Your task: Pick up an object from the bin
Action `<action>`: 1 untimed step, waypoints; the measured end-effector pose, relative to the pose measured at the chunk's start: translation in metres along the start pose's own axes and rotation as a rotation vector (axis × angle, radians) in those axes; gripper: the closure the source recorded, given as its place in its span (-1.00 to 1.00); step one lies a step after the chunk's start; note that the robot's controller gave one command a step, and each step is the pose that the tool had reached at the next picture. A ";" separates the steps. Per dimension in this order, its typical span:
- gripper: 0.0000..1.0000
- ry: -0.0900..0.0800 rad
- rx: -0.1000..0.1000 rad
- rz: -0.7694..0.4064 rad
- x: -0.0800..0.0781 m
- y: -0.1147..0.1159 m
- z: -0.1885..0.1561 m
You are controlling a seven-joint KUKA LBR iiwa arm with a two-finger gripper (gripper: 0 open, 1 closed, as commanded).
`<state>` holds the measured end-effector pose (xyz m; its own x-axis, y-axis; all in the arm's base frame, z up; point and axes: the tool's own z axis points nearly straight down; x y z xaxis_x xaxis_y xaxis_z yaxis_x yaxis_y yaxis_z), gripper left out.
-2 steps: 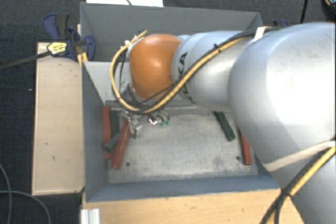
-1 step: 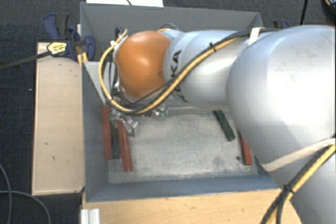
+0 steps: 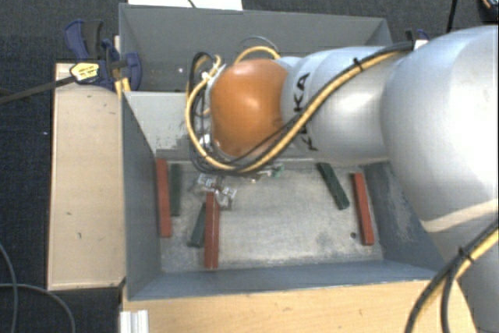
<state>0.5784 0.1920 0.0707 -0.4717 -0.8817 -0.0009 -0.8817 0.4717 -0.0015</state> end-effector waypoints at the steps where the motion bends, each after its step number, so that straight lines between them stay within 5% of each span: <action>1: 1.00 -0.010 0.007 -0.021 -0.016 -0.005 -0.193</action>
Offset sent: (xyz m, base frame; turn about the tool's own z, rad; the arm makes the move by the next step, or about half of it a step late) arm 0.0090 0.0108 0.1868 -0.0264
